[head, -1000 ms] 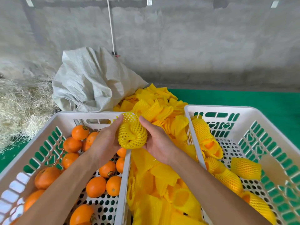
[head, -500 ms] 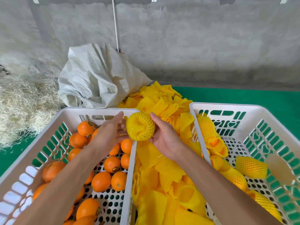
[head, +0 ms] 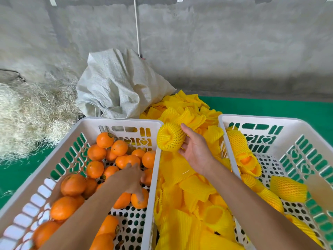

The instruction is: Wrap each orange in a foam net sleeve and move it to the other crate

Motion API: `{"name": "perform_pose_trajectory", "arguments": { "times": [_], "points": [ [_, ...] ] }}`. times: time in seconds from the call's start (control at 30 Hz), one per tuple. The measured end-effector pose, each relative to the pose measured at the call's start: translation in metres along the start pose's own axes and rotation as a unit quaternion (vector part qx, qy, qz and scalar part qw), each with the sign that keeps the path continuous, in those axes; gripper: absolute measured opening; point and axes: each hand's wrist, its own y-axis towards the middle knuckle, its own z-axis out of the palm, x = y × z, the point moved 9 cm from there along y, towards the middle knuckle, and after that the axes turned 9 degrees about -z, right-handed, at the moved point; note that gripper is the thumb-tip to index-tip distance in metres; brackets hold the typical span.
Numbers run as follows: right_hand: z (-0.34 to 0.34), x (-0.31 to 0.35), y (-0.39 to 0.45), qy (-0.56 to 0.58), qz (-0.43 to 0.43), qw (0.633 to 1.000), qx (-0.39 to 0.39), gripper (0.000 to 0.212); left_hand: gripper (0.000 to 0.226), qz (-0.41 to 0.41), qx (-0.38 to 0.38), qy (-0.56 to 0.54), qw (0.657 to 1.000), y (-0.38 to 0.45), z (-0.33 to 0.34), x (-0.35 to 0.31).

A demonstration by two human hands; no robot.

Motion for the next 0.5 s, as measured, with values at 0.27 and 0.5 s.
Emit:
{"name": "perform_pose_trajectory", "arguments": {
  "times": [0.27,0.5],
  "points": [
    [-0.009,0.003,0.004,-0.004,-0.007,1.0,-0.009,0.037,0.082,-0.057,-0.111,0.202,0.971,0.002,0.008,-0.031],
    [-0.013,0.002,0.007,-0.015,-0.011,1.0,-0.021,0.04,0.073,-0.024,-0.069,0.111,0.991,-0.006,-0.011,-0.019]
  ]
}}
